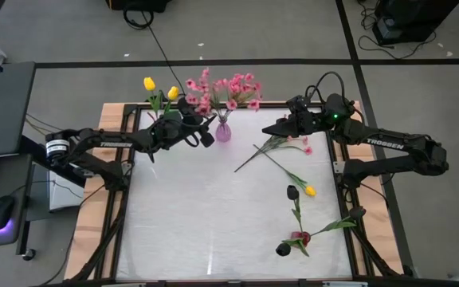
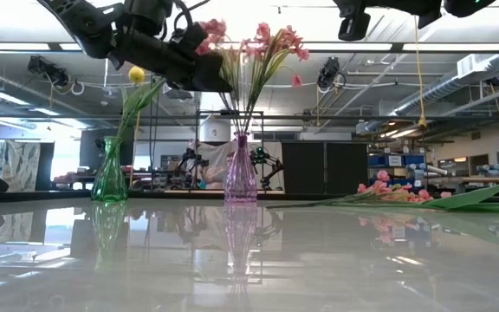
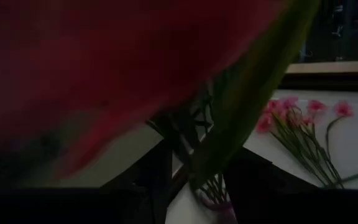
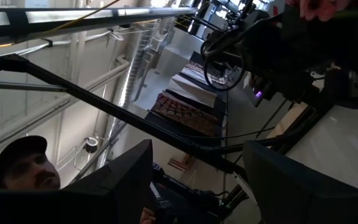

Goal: Sort flowers into vase by color
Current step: Put the bottom pink flower into the purple vase, then put the yellow flower into the green vase

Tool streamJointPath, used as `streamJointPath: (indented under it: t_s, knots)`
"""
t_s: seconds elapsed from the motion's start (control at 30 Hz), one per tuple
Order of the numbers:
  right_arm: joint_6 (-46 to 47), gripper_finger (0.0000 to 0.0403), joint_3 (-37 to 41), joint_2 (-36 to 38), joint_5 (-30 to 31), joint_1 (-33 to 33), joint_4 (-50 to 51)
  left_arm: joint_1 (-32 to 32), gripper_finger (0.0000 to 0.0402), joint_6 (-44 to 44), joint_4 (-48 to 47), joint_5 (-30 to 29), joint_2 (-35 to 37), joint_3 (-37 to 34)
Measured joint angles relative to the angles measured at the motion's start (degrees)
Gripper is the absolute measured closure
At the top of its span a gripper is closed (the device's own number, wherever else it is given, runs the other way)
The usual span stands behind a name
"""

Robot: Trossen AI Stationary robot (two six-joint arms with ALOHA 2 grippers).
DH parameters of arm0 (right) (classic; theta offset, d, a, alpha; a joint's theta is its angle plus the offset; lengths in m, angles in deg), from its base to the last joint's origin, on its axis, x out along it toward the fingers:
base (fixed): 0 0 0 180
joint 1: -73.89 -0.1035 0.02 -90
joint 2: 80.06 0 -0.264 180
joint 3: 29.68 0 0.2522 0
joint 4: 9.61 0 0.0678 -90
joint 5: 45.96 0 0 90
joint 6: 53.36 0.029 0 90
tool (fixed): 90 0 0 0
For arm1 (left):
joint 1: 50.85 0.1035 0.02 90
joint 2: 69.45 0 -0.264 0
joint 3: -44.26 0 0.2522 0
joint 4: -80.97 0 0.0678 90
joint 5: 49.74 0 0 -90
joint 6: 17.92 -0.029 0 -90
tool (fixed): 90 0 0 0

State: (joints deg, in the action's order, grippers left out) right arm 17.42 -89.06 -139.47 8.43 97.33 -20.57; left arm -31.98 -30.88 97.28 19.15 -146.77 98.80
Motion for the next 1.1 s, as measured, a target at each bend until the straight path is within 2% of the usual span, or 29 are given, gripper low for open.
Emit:
streamJointPath:
  t_s: [0.4, 0.63, 0.9, 1.1]
  knots:
    - [0.0, 0.0145, 0.0, 0.0, 0.0, 0.0, 0.0, -1.1, 0.0259, 2.4, -0.6, 0.2, 1.9, 0.0]
    - [0.0, 0.0145, 0.0, 0.0, 0.0, 0.0, 0.0, -1.1, 0.0249, 4.7, -10.4, 0.2, 7.2, 0.0]
    - [0.0, 0.0145, 0.0, 0.0, 0.0, 0.0, 0.0, -1.1, 0.0224, 4.9, -14.8, 0.2, 11.6, 0.0]
    - [0.0, 0.0145, 0.0, 0.0, 0.0, 0.0, 0.0, -1.1, 0.0216, 5.0, -23.3, 0.2, 15.3, -0.1]
